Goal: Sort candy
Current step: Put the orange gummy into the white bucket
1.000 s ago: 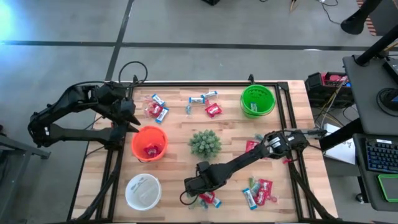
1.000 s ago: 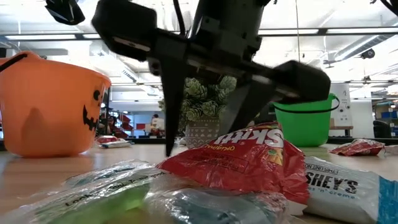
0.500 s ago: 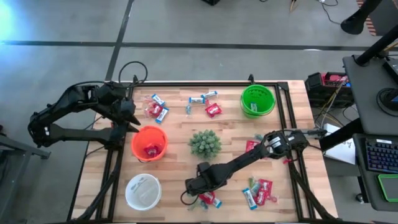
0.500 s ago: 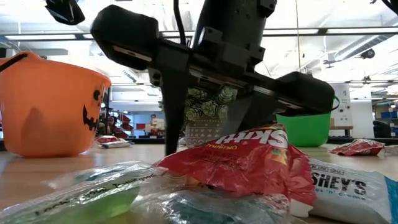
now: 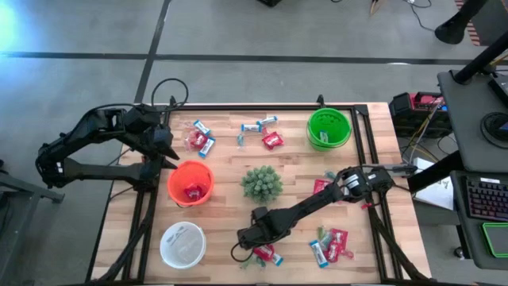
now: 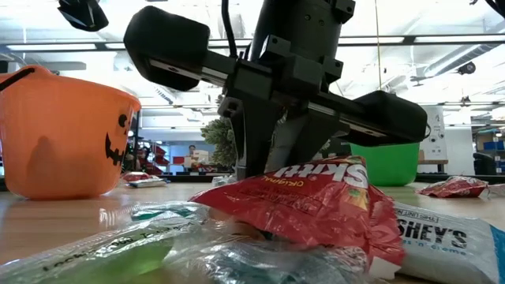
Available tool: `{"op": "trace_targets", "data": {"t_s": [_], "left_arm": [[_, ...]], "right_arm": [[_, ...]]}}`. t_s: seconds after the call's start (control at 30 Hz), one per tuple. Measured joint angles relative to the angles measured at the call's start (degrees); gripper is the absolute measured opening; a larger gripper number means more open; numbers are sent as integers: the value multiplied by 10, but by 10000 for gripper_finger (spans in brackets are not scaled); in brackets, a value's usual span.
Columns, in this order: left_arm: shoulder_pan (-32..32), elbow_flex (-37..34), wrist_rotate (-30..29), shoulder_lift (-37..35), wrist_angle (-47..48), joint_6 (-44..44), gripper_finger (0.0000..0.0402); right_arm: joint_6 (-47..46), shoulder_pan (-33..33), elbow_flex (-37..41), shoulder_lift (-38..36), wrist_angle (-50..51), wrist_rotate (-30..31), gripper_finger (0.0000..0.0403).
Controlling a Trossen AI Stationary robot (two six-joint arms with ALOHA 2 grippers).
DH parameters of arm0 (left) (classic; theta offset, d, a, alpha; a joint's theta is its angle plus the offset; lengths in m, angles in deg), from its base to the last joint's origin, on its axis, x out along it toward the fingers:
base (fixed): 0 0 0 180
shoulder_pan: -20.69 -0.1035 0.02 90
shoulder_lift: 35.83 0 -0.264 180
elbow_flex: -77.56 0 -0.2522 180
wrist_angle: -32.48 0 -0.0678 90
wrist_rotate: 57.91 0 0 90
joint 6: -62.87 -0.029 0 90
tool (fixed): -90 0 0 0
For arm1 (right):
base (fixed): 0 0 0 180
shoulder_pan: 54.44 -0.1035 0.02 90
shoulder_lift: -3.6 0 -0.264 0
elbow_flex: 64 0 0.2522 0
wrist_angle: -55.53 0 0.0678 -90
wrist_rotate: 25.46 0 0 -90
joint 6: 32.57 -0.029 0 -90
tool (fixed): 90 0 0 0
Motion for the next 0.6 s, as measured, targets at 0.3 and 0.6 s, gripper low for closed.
{"op": "trace_targets", "data": {"t_s": [0.3,0.6], "left_arm": [[0,0,2,0,0,9,150],[0,0,2,0,0,10,150]], "right_arm": [[29,0,-30,-3,53,1,13],[71,0,-83,-6,96,36,13]]}}
